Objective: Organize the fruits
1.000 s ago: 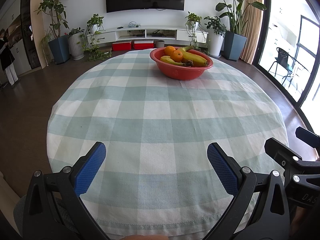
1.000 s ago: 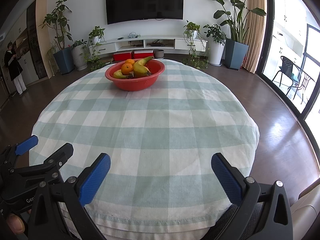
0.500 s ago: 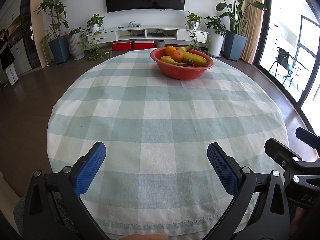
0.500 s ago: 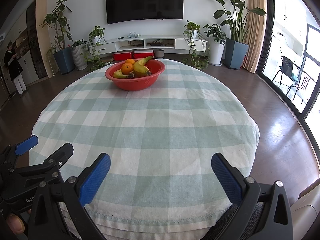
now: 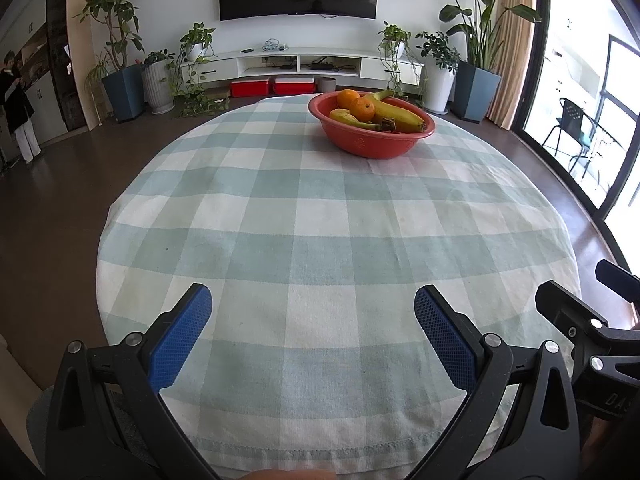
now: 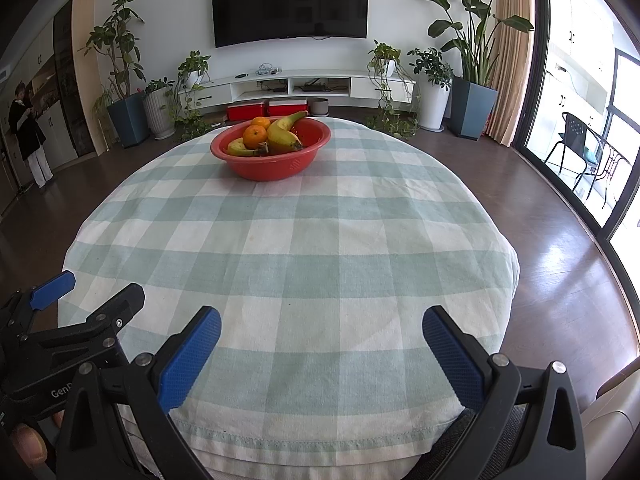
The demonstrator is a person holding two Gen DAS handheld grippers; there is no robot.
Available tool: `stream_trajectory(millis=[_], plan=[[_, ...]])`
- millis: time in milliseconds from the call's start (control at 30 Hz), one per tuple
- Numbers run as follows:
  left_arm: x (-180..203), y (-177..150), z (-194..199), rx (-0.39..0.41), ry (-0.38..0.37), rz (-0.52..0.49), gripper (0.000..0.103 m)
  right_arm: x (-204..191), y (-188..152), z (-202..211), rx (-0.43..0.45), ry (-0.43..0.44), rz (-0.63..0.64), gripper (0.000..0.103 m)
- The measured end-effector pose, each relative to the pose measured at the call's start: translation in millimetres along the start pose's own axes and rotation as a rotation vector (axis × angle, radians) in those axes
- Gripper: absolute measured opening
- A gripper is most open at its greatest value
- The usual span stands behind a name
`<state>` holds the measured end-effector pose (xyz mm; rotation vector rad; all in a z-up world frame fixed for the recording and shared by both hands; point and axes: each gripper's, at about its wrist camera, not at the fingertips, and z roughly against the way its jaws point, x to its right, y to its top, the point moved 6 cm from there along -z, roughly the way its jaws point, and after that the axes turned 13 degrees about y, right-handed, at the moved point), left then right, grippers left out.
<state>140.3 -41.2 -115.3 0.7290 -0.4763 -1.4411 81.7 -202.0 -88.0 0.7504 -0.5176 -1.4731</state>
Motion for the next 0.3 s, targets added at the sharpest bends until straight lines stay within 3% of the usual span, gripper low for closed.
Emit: stream_trajectory(millis=[300], plan=[[-4.9,6.8,8.6,0.015,-0.006,0.008,0.103,-1.7,-6.1,4.8,-0.011,0.003,-0.005,0.103]])
